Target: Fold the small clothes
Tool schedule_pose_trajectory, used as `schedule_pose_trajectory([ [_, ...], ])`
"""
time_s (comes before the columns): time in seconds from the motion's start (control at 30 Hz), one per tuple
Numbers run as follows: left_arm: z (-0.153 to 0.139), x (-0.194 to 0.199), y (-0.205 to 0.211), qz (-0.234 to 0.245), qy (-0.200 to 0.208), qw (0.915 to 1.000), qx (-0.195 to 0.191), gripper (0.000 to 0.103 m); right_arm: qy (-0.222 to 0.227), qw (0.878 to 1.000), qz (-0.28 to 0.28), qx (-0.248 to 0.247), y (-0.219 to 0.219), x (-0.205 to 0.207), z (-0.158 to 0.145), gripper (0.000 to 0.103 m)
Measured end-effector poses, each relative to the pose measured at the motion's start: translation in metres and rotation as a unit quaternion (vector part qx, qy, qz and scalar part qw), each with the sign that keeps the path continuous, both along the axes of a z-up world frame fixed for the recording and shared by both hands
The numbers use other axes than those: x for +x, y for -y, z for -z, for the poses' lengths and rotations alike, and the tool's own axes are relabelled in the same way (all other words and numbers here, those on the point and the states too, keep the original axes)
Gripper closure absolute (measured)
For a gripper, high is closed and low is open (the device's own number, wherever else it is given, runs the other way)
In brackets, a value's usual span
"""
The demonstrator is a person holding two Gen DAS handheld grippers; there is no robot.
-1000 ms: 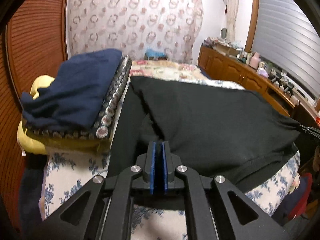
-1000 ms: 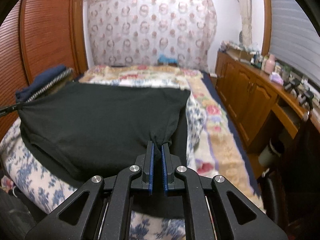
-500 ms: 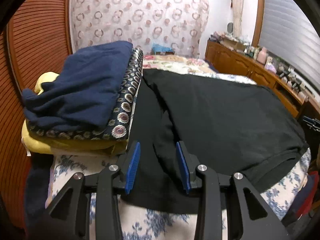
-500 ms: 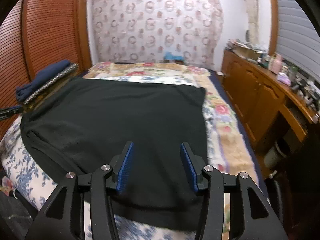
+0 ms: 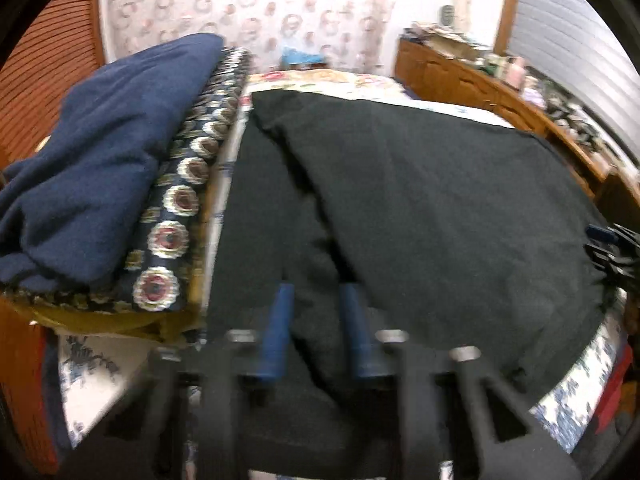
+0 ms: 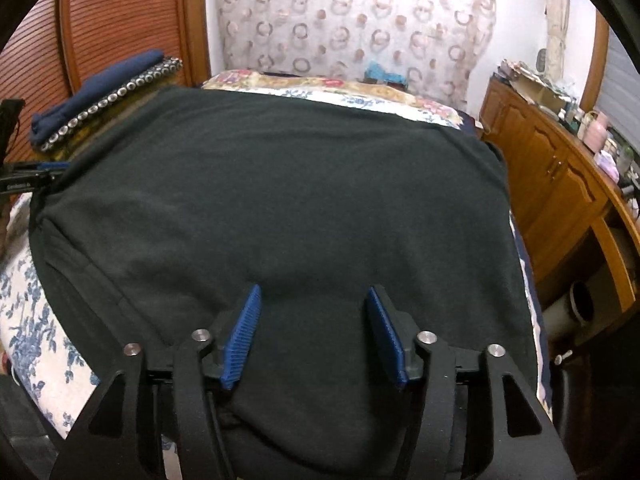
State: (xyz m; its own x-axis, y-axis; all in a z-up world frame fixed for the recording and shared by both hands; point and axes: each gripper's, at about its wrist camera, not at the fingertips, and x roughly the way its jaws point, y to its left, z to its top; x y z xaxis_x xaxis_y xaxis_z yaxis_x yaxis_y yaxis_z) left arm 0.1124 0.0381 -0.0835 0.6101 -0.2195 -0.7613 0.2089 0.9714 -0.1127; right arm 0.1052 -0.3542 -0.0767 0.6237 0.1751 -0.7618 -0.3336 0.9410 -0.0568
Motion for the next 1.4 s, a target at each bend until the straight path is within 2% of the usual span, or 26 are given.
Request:
schedule_pose_trajectory([
  [0.07, -0.005, -0.006, -0.001, -0.012, 0.018, 0.9997, 0.010, 0.103, -0.007, 1.000, 0.003, 0.010, 0.003, 0.002, 0.001, 0.039],
  [0.1, -0.010, -0.014, -0.006, -0.030, 0.041, 0.9985, 0.019, 0.103, -0.009, 1.000, 0.004, 0.011, 0.004, 0.003, 0.001, 0.038],
  [0.13, -0.016, -0.022, -0.013, -0.047, 0.054, 0.9974, 0.011, 0.103, -0.009, 1.000, 0.004, 0.012, 0.003, 0.004, 0.001, 0.037],
  [0.2, -0.019, -0.030, -0.023, -0.061, 0.052, 0.9968, -0.001, 0.103, -0.010, 1.000, 0.005, 0.013, 0.002, 0.005, 0.001, 0.036],
  [0.37, -0.010, -0.039, -0.031, -0.077, 0.037, 0.9962, 0.014, 0.101, -0.009, 1.000, 0.008, 0.012, -0.002, 0.007, 0.001, 0.035],
  [0.43, -0.007, -0.040, -0.033, -0.074, 0.031, 0.9968, 0.010, 0.097, -0.010, 1.000, 0.008, 0.014, -0.002, 0.006, 0.001, 0.034],
  [0.6, -0.005, -0.044, -0.036, -0.065, 0.028, 0.9975, -0.002, 0.065, -0.010, 1.000, 0.008, 0.014, -0.001, 0.006, 0.001, 0.034],
  [0.73, -0.003, -0.046, -0.037, -0.064, 0.025, 0.9977, 0.000, 0.053, -0.010, 1.000, 0.008, 0.014, 0.000, 0.006, 0.001, 0.034],
  [0.87, 0.003, -0.038, -0.043, -0.070, 0.006, 0.9975, -0.001, 0.052, -0.010, 1.000, 0.008, 0.014, 0.000, 0.006, 0.001, 0.033],
  [1.13, 0.004, -0.033, -0.039, -0.067, 0.005, 0.9975, 0.020, 0.051, -0.010, 1.000, 0.008, 0.014, 0.000, 0.006, 0.001, 0.033],
  [1.4, 0.004, -0.032, -0.036, -0.066, 0.006, 0.9976, 0.022, 0.049, -0.010, 1.000, 0.008, 0.014, 0.000, 0.006, 0.002, 0.033],
])
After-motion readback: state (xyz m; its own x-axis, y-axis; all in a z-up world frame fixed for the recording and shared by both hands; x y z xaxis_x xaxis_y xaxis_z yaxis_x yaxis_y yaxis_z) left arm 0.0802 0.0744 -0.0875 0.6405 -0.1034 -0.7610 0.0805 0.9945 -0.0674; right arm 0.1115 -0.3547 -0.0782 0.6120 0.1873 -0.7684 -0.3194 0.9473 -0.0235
